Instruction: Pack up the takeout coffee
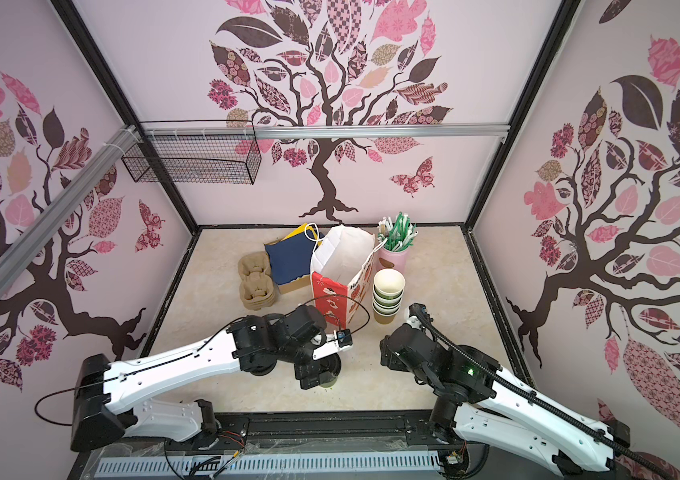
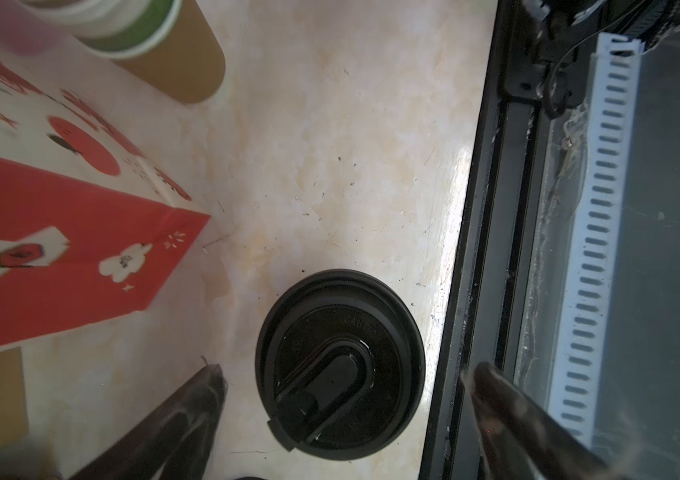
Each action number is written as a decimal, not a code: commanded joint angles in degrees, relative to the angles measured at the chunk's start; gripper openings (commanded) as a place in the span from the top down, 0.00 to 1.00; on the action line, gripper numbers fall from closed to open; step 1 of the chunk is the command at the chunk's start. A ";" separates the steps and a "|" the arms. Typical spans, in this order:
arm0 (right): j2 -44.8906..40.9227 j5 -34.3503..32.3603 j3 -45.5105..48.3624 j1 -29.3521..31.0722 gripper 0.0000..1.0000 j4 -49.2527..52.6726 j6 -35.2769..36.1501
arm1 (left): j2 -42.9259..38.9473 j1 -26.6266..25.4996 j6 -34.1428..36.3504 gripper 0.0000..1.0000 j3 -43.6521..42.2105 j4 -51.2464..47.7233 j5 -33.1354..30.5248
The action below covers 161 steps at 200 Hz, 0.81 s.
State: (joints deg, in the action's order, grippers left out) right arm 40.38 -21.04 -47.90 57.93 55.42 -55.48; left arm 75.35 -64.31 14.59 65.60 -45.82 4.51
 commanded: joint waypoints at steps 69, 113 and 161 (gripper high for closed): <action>8.08 23.23 2.69 -0.23 0.52 -14.79 12.50 | -22.66 10.35 -39.25 0.17 -7.50 3.17 -8.87; 13.32 31.25 4.34 -0.23 0.61 -22.45 13.82 | -25.08 10.96 -48.62 0.31 -14.47 -0.91 1.39; 17.59 31.82 4.14 -0.23 0.50 -25.17 15.73 | -21.34 11.23 -50.94 0.34 -19.18 6.43 8.92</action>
State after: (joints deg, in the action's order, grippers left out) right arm 56.42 9.41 -43.75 57.93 32.99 -41.54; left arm 52.36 -53.52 -33.50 49.19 -44.58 8.03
